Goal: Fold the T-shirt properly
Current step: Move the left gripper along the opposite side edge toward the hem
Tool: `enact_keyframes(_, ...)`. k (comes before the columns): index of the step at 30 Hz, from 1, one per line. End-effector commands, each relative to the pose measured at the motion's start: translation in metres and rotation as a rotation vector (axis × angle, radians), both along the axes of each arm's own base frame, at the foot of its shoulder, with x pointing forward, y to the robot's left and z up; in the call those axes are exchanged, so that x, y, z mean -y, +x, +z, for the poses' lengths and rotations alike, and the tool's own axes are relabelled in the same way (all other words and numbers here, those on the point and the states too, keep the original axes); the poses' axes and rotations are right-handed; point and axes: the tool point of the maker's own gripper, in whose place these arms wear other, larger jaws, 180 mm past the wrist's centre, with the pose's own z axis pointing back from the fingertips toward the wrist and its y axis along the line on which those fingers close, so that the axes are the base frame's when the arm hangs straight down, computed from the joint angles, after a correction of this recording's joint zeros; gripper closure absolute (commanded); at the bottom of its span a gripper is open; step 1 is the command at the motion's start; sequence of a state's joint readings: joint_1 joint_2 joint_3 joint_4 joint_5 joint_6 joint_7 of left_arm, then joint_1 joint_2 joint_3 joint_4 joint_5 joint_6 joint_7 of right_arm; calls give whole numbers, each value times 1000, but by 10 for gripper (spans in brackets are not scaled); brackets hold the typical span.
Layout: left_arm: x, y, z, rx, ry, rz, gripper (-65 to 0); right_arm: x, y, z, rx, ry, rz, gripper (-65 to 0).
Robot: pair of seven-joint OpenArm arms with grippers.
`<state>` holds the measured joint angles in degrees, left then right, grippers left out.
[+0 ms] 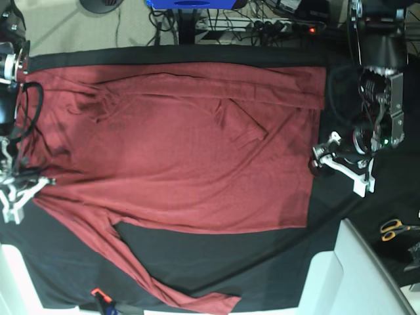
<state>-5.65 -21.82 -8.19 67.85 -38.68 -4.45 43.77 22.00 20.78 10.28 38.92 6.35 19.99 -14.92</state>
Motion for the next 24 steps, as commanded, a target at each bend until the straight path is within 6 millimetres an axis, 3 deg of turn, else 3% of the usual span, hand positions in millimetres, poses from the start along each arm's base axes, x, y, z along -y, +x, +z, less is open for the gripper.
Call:
enact_keyframes(1,-9,23,19,63,7,15,-462,9,18,25,65,-20,-4,0)
enact_keyframes(7,-30,46,3,-11,-49,119,-462,8,18,26,53,-23,-1,0)
enact_keyframes(12,-13,52,-18,-79,-127,158,-451,2,19,24,53,-14,4,0)
enact_keyframes(14,-4,51,-25,-97,-148,160,-385,1,19,24,54,-13,5,0)
enact_keyframes(17,9,48,-33,-112,-170,152,-197,1,20,25,56,-13,5,0)
enact_keyframes(19,14,46,-36,-119,-178,149,-115,1,20,25,56,-13,5,0)
enact_keyframes(20,17,44,-38,-124,-183,147,-87,2,20,25,58,-13,4,0)
enact_keyframes(24,16,39,-42,-138,-168,145,-79,2,21,26,62,-12,1,0)
